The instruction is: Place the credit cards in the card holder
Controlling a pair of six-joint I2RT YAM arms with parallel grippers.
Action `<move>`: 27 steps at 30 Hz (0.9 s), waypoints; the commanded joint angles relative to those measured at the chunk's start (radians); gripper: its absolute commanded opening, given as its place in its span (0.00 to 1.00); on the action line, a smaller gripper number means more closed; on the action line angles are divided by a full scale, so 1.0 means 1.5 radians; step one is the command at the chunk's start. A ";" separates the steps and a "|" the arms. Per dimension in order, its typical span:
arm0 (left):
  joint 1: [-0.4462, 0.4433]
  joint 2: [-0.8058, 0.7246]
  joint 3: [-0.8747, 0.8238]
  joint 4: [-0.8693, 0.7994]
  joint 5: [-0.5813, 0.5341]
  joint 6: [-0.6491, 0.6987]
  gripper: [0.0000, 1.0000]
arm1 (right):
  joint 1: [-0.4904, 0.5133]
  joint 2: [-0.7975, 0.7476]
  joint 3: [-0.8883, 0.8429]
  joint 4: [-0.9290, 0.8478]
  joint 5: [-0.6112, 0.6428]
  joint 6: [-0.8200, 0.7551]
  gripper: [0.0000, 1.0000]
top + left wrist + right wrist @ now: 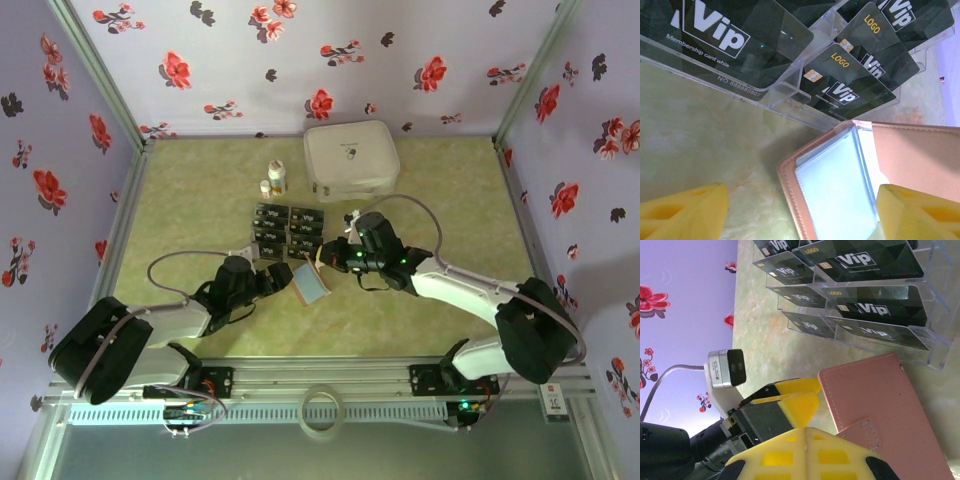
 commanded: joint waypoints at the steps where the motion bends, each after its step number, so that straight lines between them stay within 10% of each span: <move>1: 0.006 -0.010 -0.002 -0.003 -0.017 0.011 0.78 | 0.002 -0.024 -0.020 0.021 0.022 0.003 0.00; 27: -0.011 -0.008 0.151 -0.286 0.001 0.101 0.80 | -0.144 -0.182 -0.193 -0.108 0.061 -0.061 0.00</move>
